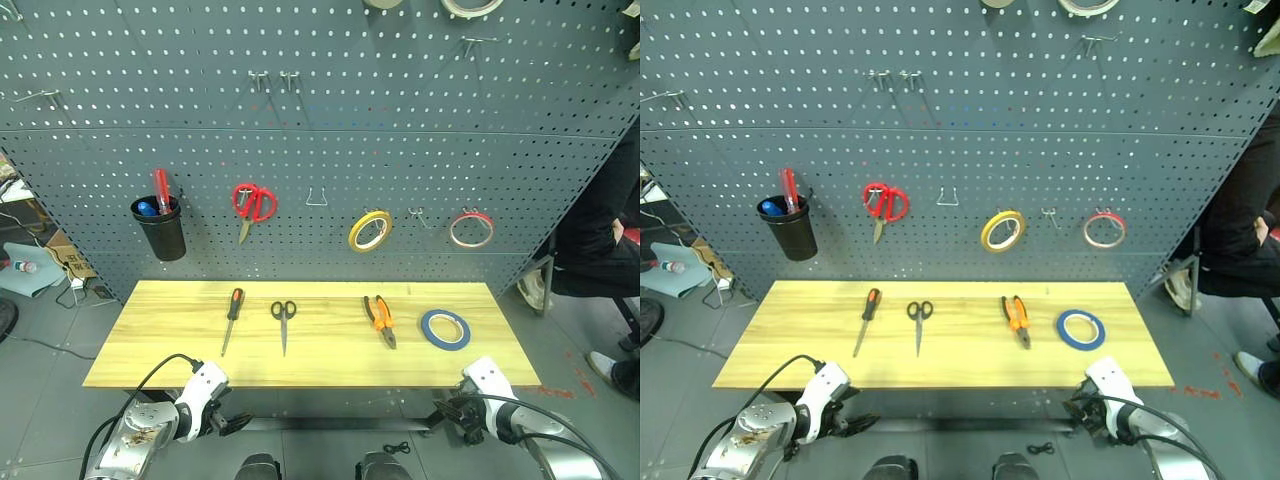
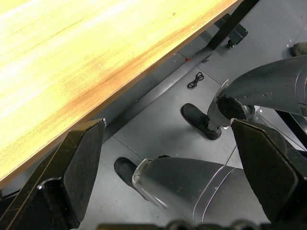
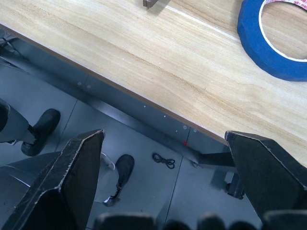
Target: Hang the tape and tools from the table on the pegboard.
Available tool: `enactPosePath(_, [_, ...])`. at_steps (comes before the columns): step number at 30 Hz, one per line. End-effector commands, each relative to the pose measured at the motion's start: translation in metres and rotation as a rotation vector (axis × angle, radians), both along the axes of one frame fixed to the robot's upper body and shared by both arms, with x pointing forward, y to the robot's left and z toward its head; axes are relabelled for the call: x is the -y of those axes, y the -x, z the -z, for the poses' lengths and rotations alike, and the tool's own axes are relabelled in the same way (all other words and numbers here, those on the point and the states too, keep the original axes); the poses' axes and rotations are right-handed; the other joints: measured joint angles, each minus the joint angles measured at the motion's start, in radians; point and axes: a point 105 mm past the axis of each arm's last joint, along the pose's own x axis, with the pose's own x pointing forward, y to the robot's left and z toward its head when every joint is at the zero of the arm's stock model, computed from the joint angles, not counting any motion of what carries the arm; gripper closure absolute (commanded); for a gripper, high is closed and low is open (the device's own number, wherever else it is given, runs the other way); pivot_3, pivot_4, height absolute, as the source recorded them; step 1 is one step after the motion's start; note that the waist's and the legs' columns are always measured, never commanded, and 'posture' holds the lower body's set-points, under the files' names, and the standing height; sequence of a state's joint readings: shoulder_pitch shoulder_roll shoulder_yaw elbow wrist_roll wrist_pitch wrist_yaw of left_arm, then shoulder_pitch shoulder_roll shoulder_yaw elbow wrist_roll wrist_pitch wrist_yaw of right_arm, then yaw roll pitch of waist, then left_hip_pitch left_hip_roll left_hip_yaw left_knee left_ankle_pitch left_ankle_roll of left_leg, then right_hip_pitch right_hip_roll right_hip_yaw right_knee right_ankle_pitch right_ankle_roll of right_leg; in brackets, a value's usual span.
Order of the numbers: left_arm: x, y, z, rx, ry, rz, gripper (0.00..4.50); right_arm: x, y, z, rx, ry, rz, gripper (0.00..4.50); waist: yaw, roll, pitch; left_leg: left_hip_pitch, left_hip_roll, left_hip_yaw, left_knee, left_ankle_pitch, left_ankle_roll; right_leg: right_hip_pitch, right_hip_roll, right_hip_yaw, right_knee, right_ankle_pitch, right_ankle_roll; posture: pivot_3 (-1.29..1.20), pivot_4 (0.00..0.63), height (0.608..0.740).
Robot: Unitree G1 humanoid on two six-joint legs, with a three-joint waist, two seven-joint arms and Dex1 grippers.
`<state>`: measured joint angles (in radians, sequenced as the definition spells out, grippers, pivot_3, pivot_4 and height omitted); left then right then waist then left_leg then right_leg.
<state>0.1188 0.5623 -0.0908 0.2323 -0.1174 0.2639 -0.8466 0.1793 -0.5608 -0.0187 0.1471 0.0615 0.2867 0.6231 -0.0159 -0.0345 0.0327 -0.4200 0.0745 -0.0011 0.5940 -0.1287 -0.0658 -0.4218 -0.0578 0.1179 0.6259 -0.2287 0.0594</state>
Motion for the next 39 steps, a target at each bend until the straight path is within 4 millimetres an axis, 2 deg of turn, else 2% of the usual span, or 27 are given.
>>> enactPosePath(1, [0.001,-0.008,-0.013,0.043,0.016,0.002,0.04,0.007,-0.011,-0.014,0.061,0.012,0.008,0.0,0.0,0.0,0.0,0.0,0.0,0.0,0.0,0.0,0.0,0.0,0.0,0.0,0.0,0.0,0.0,0.11,0.0,0.74])
enactPosePath(8, [0.009,-0.014,-0.036,0.088,0.092,0.02,0.04,0.009,-0.015,-0.025,0.074,0.032,-0.024,0.0,0.001,0.0,0.0,0.0,0.0,0.0,0.0,0.0,0.0,0.0,0.0,0.0,0.0,0.0,0.0,0.11,0.0,0.74])
enactPosePath(11, [0.019,-0.023,-0.061,0.155,0.163,0.054,0.04,0.008,-0.023,-0.039,0.097,0.048,-0.066,0.0,0.0,0.0,0.0,0.0,0.0,0.0,0.0,0.0,0.0,0.0,0.0,0.0,0.0,0.0,0.0,0.09,0.0,0.74])
enactPosePath(18, [0.068,-0.028,-0.127,0.317,0.315,0.309,0.04,-0.002,-0.053,-0.08,0.156,0.107,-0.192,0.0,0.0,0.0,0.016,0.0,0.0,0.0,0.003,0.0,0.0,0.0,0.0,0.001,0.0,0.0,0.0,0.08,0.064,0.74])
enactPosePath(21, [0.091,-0.032,-0.15,0.384,0.377,0.392,0.04,-0.006,-0.07,-0.089,0.154,0.127,-0.231,0.0,0.0,-0.001,0.035,0.0,0.0,0.0,0.005,-0.001,0.002,0.001,0.0,0.001,0.0,0.0,0.0,0.07,0.097,0.74])
enactPosePath(22, [0.104,-0.034,-0.16,0.421,0.41,0.431,0.04,-0.007,-0.08,-0.091,0.152,0.144,-0.248,0.0,0.0,-0.003,0.044,-0.001,0.0,0.0,0.006,-0.001,0.002,0.001,0.0,0.001,0.0,0.0,0.0,0.07,0.133,0.74])
enactPosePath(24, [0.124,-0.036,-0.175,0.472,0.471,0.486,0.04,-0.009,-0.097,-0.094,0.144,0.167,-0.272,0.0,0.0,-0.002,0.07,-0.001,0.0,0.0,0.011,-0.002,0.003,0.003,0.0,0.002,0.001,0.0,0.0,0.07,0.159,0.74])
enactPosePath(27, [0.136,-0.038,-0.187,0.481,0.557,0.481,0.04,-0.011,-0.113,-0.095,0.126,0.177,-0.289,0.0,-0.001,-0.004,0.093,-0.007,-0.003,0.0,0.014,-0.001,0.005,0.004,0.0,0.006,0.002,0.0,0.001,0.06,0.182,0.74])
enactPosePath(28, [0.139,-0.038,-0.189,0.484,0.572,0.485,0.04,-0.012,-0.12,-0.095,0.123,0.178,-0.287,0.0,0.001,-0.005,0.098,-0.007,-0.004,0.0,0.015,0.003,0.014,0.004,0.0,0.006,0.004,0.0,0.001,0.06,0.189,0.74])
enactPosePath(32, [0.143,-0.04,-0.191,0.506,0.574,0.52,0.04,-0.006,-0.143,-0.093,0.1,0.196,-0.236,0.0,-0.001,-0.004,0.129,-0.01,-0.004,0.0,0.012,0.003,0.019,0.001,0.0,0.006,0.006,-0.002,0.005,0.07,0.222,0.74])
enactPosePath(39, [0.14,-0.048,-0.211,0.593,0.595,0.528,0.04,0.001,-0.156,-0.081,0.018,0.193,-0.18,0.0,0.004,-0.004,0.17,-0.014,-0.005,-0.002,0.013,0.002,0.02,0.001,0.0,0.007,0.005,-0.004,0.009,0.11,0.256,0.74])
